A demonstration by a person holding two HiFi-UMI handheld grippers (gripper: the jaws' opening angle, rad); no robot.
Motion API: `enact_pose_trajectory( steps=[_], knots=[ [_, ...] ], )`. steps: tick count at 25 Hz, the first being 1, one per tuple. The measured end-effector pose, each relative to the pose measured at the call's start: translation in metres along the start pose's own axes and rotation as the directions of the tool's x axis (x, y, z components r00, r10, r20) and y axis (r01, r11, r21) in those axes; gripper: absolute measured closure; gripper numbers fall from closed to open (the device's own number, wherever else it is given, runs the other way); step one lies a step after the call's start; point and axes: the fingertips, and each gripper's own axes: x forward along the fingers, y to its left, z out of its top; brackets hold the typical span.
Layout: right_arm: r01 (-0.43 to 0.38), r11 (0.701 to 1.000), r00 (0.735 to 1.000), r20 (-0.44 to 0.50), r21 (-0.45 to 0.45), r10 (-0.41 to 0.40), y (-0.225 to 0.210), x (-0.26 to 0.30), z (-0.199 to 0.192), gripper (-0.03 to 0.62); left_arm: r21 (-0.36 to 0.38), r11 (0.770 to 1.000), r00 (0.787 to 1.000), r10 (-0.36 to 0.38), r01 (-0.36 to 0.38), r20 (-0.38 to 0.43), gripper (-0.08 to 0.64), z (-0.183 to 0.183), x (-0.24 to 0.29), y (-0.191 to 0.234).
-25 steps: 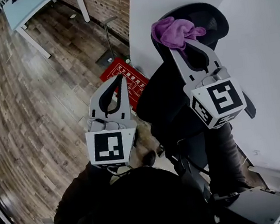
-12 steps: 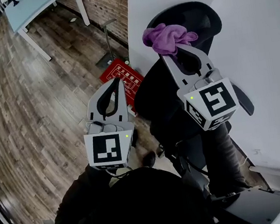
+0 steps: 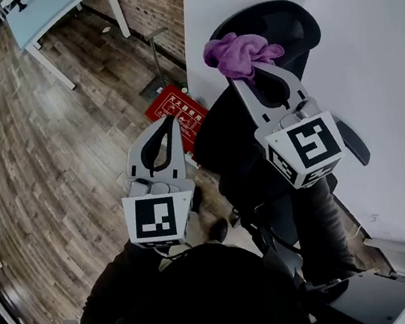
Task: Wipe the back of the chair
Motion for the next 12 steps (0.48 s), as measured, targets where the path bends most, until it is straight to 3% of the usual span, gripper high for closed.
enact_pose_trajectory(
  steps=[12],
  knots=[
    [-0.001, 0.999, 1.000, 0.006, 0.044, 0.000, -0.004, -0.015, -0.018, 0.537, 0.025, 0.999, 0.999, -0.038, 0.039, -0.020, 0.551, -0.007, 0.014, -0.012]
  ],
)
